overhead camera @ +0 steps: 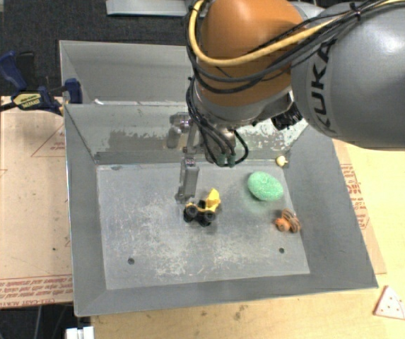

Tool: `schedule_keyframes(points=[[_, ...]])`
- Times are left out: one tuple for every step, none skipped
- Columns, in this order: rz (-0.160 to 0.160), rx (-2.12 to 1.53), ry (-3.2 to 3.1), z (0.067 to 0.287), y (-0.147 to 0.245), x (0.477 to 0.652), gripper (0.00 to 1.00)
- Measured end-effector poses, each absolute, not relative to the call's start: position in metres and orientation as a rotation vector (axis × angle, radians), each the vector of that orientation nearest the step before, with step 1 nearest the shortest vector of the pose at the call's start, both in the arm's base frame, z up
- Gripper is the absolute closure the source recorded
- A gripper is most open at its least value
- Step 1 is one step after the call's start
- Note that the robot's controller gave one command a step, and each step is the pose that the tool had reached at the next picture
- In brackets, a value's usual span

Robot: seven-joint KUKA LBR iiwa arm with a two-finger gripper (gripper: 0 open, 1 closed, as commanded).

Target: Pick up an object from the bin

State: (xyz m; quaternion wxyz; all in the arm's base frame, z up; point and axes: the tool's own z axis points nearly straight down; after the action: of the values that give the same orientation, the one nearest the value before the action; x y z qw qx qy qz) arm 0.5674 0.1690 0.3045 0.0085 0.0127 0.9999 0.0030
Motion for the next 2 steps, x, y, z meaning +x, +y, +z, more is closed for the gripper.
schedule_keyframes(points=[[0.001, -0.127, 3.137, 0.261, 0.14, 0.555, 0.0], [0.001, -0.397, 3.113, 0.221, 0.121, 0.567, 0.0]])
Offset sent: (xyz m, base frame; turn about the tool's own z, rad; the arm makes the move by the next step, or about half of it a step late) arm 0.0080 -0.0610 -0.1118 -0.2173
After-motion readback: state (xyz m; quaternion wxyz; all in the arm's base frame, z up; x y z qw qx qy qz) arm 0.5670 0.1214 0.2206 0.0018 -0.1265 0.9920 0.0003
